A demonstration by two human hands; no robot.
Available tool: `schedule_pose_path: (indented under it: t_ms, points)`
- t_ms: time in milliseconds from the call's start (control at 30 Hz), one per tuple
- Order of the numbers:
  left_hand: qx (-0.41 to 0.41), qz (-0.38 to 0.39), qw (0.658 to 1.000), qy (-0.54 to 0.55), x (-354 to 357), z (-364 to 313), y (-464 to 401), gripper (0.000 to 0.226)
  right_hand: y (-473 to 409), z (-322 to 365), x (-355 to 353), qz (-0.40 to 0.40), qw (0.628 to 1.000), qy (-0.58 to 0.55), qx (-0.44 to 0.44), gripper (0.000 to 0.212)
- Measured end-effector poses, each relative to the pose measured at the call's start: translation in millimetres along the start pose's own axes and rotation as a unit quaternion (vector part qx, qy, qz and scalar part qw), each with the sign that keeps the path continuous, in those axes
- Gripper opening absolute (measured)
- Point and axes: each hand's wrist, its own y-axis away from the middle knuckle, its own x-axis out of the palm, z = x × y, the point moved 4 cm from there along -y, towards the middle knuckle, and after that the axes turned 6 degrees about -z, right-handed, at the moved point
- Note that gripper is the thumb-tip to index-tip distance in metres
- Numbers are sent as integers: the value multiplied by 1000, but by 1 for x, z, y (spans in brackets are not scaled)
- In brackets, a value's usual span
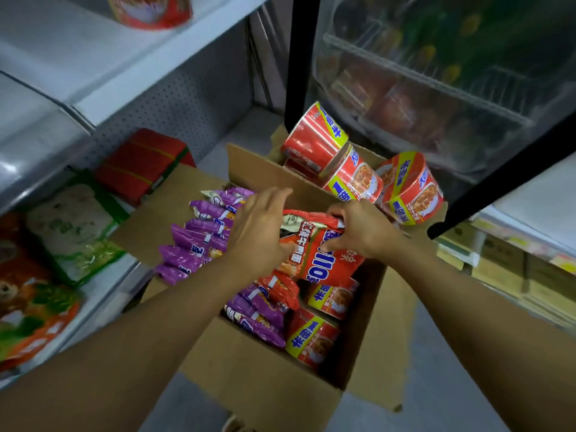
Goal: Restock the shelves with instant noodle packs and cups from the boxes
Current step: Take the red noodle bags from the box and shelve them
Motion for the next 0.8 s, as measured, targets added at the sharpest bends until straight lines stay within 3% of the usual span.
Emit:
schedule_pose_path:
  t_ms: [133,300,433,633,800]
  points:
    - [22,14,998,-65,-24,2,-1,84,-8,41,-11,8,992,101,-71,53]
    - [-37,58,990,-121,-41,16,3,65,-18,88,-18,-20,977,162,-136,56]
    - [-80,70,990,-93,-46,31,9,52,-20,109,-15,-28,971,168,-169,53]
    - [-134,73,988,9,-39,57,22,41,-21,105,-10,-52,985,84,-141,54]
    - [-243,54,961,118,-35,88,34,35,-23,76,6,-132,986,-59,-83,72]
